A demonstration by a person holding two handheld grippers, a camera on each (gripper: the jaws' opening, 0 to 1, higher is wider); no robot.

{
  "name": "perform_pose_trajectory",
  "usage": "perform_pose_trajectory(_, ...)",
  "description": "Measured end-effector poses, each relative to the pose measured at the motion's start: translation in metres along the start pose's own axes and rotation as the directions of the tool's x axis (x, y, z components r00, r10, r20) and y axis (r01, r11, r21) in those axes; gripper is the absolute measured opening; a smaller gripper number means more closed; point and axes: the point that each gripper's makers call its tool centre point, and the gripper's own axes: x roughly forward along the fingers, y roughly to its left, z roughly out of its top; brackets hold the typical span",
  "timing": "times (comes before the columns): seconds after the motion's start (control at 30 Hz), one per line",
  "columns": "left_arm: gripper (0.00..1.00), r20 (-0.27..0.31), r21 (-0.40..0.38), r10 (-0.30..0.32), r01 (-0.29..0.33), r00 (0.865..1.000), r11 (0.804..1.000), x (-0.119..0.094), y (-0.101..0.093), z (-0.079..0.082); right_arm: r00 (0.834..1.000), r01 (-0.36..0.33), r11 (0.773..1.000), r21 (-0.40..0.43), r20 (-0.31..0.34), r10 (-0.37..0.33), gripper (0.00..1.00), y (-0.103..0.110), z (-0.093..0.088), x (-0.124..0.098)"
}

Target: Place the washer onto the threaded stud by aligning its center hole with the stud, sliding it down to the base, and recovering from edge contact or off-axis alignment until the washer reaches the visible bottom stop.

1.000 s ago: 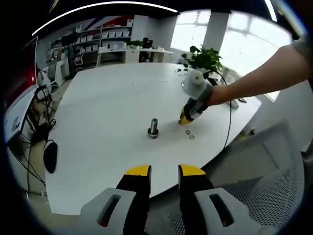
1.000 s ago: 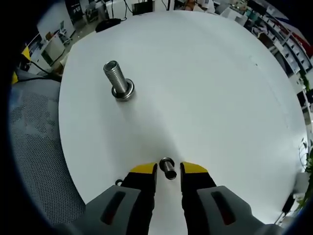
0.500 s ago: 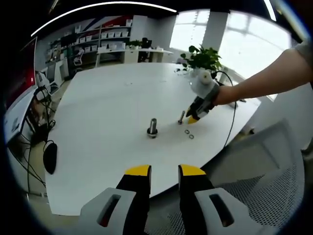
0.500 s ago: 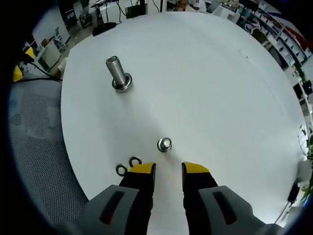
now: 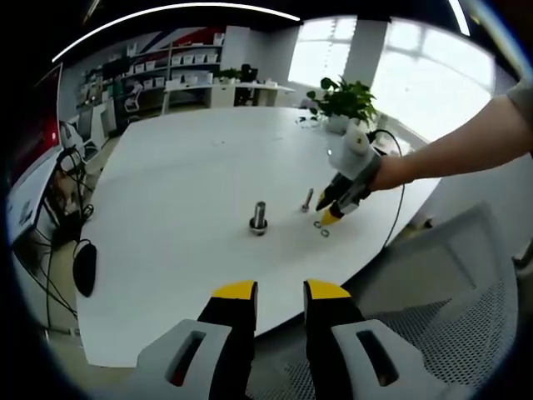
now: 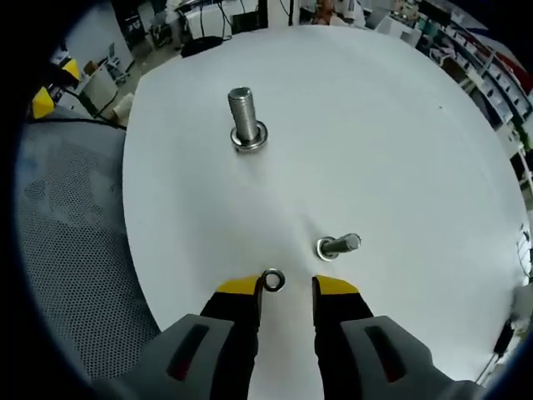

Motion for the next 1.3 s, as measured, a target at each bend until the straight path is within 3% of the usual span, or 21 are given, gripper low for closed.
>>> perform_pose_trajectory(0.37,0.20,0.003,0.004,-0.001,0.001,1.000,1.000,0.000,0.000,0.001,0.999,0.001,0.999,-0.032,-0.042,-0.002,0.25,0.002,-0.005,0.007)
perform_pose_trajectory(0.67,0.20,0.004,0.002,-0.002,0.002,1.000,1.000,0.000,0.000,0.001,0.999,-0.026,0.999,-0.019,-0.022,0.026,0.23,-0.002,-0.007,0.007)
perform_pose_trajectory(0.83,0.19,0.004,0.004,-0.003,0.003,1.000,1.000,0.000,0.000,0.000,0.999,-0.045,0.997,-0.066,-0.029,0.043,0.19,0.002,-0.007,0.007)
perform_pose_trajectory(0.97,0.19,0.002,0.007,-0.008,0.008,1.000,1.000,0.000,-0.002,0.000,0.995,-0.062,0.993,-0.104,-0.080,0.054,0.18,0.003,-0.006,0.008)
perform_pose_trajectory(1.17,0.19,0.005,0.010,-0.012,0.012,1.000,1.000,0.001,-0.003,0.001,0.986,-0.114,0.956,-0.270,-0.148,0.076,0.16,0.009,-0.007,0.007)
perform_pose_trajectory(1.3,0.19,0.002,0.012,-0.016,0.016,1.000,1.000,0.001,-0.003,0.000,0.983,-0.107,0.955,-0.276,-0.175,0.060,0.16,0.010,-0.006,0.008)
